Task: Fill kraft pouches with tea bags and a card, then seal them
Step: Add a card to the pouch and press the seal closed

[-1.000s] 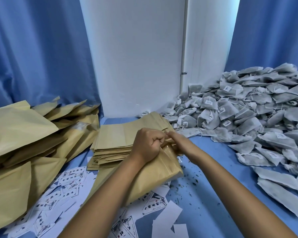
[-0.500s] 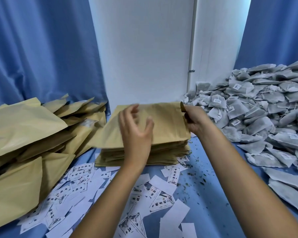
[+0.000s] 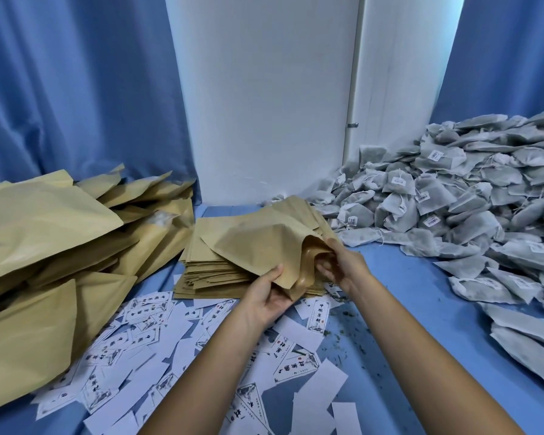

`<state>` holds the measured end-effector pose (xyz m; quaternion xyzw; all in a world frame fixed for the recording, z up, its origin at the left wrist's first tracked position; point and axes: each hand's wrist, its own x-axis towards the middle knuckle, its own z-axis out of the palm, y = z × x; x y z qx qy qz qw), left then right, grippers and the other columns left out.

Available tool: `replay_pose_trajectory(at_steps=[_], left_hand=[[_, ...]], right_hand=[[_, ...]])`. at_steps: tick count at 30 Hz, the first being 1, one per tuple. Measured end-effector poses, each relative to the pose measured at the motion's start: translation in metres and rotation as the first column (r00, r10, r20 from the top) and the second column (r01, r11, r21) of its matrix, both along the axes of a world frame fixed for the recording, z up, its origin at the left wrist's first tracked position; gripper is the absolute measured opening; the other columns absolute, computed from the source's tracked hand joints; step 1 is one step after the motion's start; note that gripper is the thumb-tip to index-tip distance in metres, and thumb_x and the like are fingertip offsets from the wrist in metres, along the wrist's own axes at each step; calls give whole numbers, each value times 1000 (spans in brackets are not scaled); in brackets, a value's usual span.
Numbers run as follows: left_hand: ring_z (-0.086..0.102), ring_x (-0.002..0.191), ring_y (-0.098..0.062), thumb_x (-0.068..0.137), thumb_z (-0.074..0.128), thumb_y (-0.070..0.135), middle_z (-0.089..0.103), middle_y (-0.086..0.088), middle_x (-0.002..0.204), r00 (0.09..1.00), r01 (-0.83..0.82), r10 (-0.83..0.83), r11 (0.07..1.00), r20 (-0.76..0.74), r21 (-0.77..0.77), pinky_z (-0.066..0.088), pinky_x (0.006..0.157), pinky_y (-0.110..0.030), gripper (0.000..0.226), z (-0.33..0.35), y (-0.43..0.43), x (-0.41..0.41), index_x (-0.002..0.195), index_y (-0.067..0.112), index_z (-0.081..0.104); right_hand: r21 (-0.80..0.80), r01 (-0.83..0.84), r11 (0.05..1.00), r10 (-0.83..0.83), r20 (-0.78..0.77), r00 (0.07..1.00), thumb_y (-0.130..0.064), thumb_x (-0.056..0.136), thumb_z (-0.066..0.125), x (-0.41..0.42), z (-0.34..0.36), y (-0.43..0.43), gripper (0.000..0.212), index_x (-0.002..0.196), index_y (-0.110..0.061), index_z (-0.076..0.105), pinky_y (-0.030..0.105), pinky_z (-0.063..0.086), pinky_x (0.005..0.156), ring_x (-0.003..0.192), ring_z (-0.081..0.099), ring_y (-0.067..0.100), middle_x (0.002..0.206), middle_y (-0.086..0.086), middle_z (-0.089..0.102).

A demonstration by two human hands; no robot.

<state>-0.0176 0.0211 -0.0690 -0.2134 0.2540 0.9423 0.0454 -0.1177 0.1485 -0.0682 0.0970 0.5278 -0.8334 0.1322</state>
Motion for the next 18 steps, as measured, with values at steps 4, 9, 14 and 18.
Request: replay_pose_trajectory(at_steps=[4,9,14,18], left_hand=[[53,111,-45,97,36,-7,56,-30,117,999,-52,52,997,0,-48,44,91,-55,25,-13,-12,-4,119,-5,47],[55,111,-39,95,34,-12,59,-24,85,992,-110,118,981,40,-157,43,86,-52,16,-20,-16,-2,98,-6,49],[59,77,-29,95,35,-13,59,-20,88,988,-143,151,964,18,-225,50,76,-46,18,-26,-18,-6,97,-2,49],[59,79,-24,93,38,-15,60,-16,90,990,-125,141,933,23,-337,57,51,-28,20,-34,-22,-4,93,0,52]], right_hand=[[234,39,971,-25,-62,998,-10,77,76,-11,2,16,20,87,2,63,16,43,36,40,61,15,76,13,67],[376,209,903,-157,-165,974,-13,76,78,-20,0,24,29,72,8,59,28,49,57,64,61,23,88,19,67],[312,0,950,25,-77,997,-16,74,80,-14,-2,23,26,79,-2,59,20,45,41,53,62,16,74,8,66],[375,122,919,-83,-121,989,-12,74,80,-17,-6,25,27,70,-4,54,25,39,49,60,55,17,72,7,59]])
